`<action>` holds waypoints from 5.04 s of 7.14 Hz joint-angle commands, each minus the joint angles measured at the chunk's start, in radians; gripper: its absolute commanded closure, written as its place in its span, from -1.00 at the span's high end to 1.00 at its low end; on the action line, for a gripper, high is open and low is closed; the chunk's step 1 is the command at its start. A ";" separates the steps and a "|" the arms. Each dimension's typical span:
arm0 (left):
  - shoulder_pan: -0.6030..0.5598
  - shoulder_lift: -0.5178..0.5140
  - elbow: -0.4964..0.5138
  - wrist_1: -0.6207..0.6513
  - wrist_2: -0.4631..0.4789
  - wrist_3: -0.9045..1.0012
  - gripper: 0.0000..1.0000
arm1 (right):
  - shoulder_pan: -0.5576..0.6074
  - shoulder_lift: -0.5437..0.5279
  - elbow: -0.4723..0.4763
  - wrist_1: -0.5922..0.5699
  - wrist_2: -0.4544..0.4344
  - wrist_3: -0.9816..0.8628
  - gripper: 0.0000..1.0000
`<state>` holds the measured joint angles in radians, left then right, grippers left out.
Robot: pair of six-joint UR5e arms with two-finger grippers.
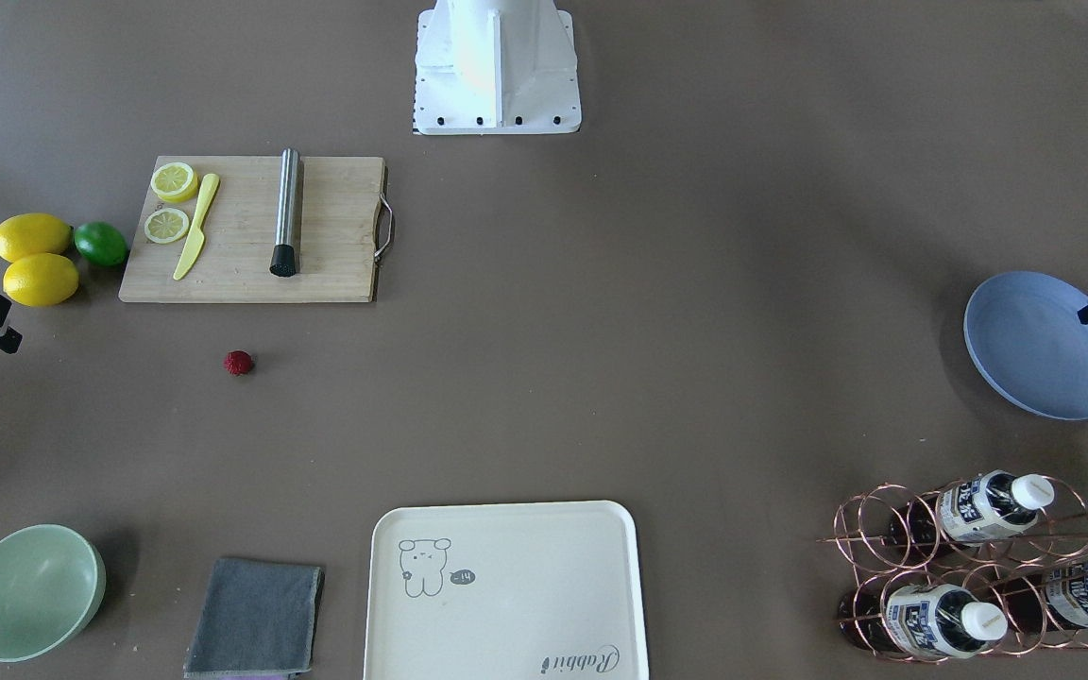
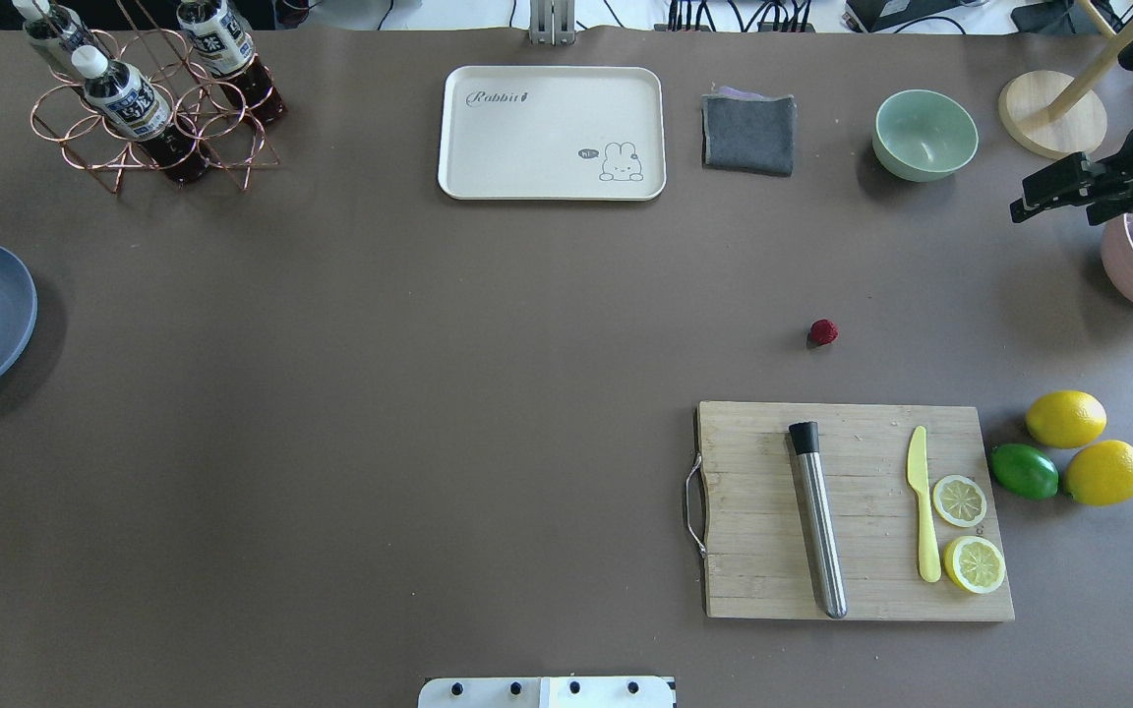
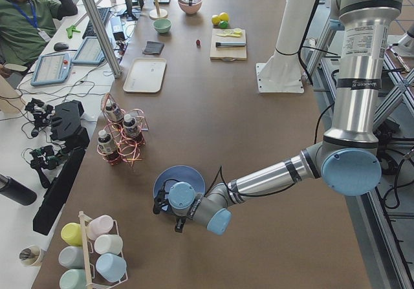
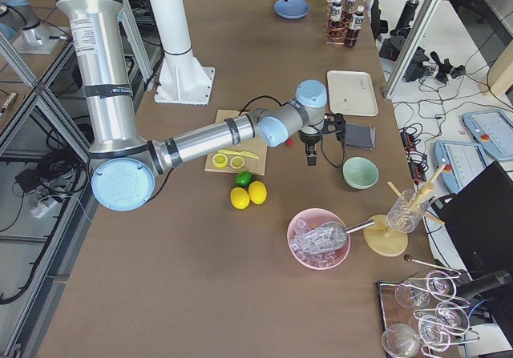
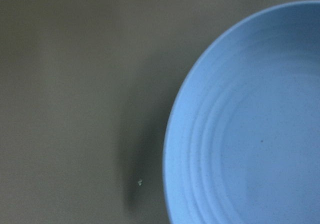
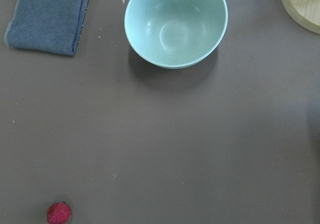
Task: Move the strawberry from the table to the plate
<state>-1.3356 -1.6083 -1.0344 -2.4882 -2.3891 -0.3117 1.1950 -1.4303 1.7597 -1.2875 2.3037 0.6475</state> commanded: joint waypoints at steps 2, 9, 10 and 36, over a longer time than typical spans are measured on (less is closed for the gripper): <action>0.004 0.002 0.007 0.000 -0.002 -0.001 -1.00 | 0.000 -0.002 0.012 0.000 0.000 0.001 1.00; -0.089 -0.085 -0.253 0.351 -0.330 -0.076 -1.00 | 0.002 -0.019 0.018 0.000 -0.003 0.001 1.00; -0.074 -0.078 -0.357 0.348 -0.325 -0.224 -1.00 | 0.000 -0.012 0.015 -0.001 -0.035 0.000 1.00; 0.809 -0.440 -0.639 0.385 0.541 -1.164 0.96 | -0.442 0.157 -0.117 0.065 -0.296 0.426 1.00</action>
<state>-0.5171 -2.0500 -1.6720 -2.1031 -1.8458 -1.4878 0.7572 -1.2952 1.6673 -1.2226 2.0157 1.0737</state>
